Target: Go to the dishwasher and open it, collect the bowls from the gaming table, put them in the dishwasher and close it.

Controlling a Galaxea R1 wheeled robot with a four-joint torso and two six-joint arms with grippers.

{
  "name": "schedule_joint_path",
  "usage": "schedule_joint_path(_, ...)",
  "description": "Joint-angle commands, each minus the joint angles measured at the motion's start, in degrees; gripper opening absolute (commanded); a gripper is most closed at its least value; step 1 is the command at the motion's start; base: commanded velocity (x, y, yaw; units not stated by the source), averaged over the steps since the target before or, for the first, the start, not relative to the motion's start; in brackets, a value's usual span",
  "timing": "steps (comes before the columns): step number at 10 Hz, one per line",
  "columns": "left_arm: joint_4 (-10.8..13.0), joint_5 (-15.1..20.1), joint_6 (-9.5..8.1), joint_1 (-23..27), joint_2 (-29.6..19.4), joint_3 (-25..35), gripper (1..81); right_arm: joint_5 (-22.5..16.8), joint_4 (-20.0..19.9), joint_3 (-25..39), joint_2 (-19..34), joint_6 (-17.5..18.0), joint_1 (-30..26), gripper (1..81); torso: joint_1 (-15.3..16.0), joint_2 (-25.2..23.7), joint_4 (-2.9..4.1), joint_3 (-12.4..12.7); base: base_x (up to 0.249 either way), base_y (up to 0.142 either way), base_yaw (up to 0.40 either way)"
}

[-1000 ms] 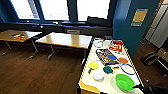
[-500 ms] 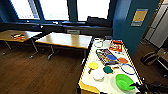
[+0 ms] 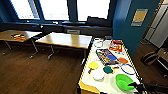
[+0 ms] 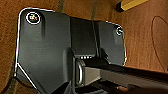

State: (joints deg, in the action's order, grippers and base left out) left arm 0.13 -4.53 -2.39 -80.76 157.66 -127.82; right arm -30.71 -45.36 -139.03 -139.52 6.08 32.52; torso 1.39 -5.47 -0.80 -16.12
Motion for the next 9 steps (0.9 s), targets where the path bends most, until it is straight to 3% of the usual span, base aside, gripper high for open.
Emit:
schedule_joint_path(1, -0.40, 3.39, 0.10, 2.05, -0.59, 0.37, 81.1, -2.51, -1.40, -1.14, 1.32, -0.02, -6.72, 81.1, 0.00, 0.00, 0.00, 0.00, 0.000, 0.000, 0.000)
schedule_joint_path(7, -0.40, 3.39, 0.10, 2.05, 0.29, -1.12, 81.1, -2.43, -1.66, -1.23, -0.43, -0.11, -6.10, 81.1, 0.00, 0.00, 0.00, 0.00, 0.000, 0.000, 0.000)
schedule_joint_path(8, -0.40, 3.39, 0.10, 2.05, 0.38, -1.47, 81.1, -2.43, -2.19, -1.14, -0.35, -0.19, -6.02, 1.0, 0.00, 0.00, 0.00, 0.00, 0.000, 0.000, 0.000)
schedule_joint_path(9, -0.40, 3.39, 0.10, 2.05, 0.38, -1.65, 81.1, -2.51, -2.28, -1.05, -0.26, -0.19, -5.93, 1.0, 0.00, 0.00, 0.00, 0.00, 0.000, 0.000, 0.000)
